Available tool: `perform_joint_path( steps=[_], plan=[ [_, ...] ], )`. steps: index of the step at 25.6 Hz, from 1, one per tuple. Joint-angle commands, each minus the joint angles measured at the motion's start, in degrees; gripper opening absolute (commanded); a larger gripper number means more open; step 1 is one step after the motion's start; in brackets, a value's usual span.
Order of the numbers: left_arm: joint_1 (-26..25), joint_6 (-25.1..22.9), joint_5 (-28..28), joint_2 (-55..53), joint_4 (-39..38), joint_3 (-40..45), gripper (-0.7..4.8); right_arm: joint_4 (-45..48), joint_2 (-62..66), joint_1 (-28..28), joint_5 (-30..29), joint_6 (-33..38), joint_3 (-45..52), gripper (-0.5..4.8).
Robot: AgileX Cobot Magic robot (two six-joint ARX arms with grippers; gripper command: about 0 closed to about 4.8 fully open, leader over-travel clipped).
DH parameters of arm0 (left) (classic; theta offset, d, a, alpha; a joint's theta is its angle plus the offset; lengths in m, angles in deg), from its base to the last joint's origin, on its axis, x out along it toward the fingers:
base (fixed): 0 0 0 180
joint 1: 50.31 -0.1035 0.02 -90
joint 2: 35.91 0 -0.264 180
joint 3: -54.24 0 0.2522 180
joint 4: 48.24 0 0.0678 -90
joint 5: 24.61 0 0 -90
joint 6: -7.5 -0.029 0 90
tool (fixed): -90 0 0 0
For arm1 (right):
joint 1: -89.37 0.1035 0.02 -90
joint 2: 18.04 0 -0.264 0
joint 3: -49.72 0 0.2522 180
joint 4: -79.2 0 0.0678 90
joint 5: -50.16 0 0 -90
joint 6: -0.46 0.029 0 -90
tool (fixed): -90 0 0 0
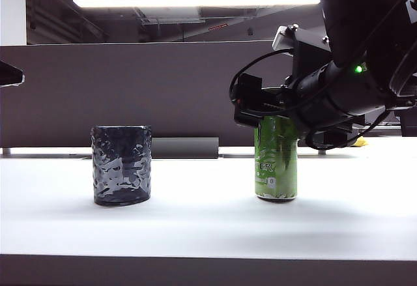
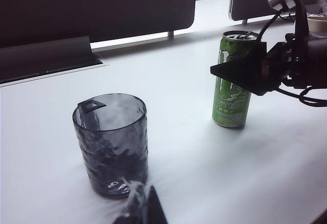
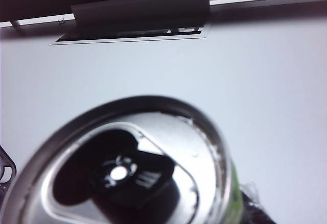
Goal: Pick up the metal can, pour some water into the cup, then place the can back on the table.
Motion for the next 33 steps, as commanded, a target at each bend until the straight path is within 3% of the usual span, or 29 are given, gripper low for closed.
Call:
perform_joint_path(
  steps=[1, 4, 7, 10, 15, 19, 33],
  plan=[
    [0.1, 0.0, 0.0, 0.0, 0.7, -0.1, -0.05, 0.9, -0.2, 0.1, -0.2, 0.2, -0.2, 4.59],
    [0.1, 0.0, 0.0, 0.0, 0.7, -0.1, -0.05, 0.9, -0.2, 0.1, -0.2, 0.2, -0.2, 4.16],
    [0.1, 0.0, 0.0, 0.0, 0.7, -0.1, -0.05, 0.9, -0.2, 0.1, -0.2, 0.2, -0.2, 4.14],
    [0.1, 0.0, 0.0, 0.0, 0.7, -0.1, -0.05, 0.9, -0.2, 0.1, -0.2, 0.2, -0.2, 3.65],
    [0.1, 0.0, 0.0, 0.0, 0.8, -0.1, -0.05, 0.9, -0.2, 0.1, -0.2, 0.2, -0.1, 3.58],
    [0.1, 0.0, 0.0, 0.0, 0.7, -0.1, -0.05, 0.9, -0.2, 0.1, -0.2, 0.2, -0.1, 2.91],
    [0.1, 0.0, 0.0, 0.0, 0.7, -0.1, -0.05, 1.0, -0.3, 0.1, -0.2, 0.2, -0.1, 2.91]
  ],
)
